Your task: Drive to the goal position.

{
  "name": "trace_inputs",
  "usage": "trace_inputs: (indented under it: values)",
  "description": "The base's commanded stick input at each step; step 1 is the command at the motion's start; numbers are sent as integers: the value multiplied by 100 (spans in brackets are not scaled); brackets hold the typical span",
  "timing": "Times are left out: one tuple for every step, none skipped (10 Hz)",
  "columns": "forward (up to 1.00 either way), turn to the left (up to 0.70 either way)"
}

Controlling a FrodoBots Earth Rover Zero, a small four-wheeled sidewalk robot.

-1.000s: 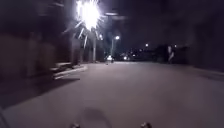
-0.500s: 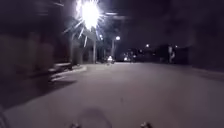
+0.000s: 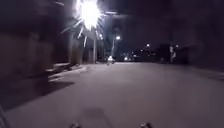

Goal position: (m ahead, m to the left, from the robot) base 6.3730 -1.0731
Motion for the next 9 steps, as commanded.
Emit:
trace_inputs:
  values:
    - [50,0]
    - [50,0]
    - [50,0]
    - [50,-27]
    - [50,-50]
    - [50,-50]
    - [50,-50]
    - [50,-50]
    - [50,-50]
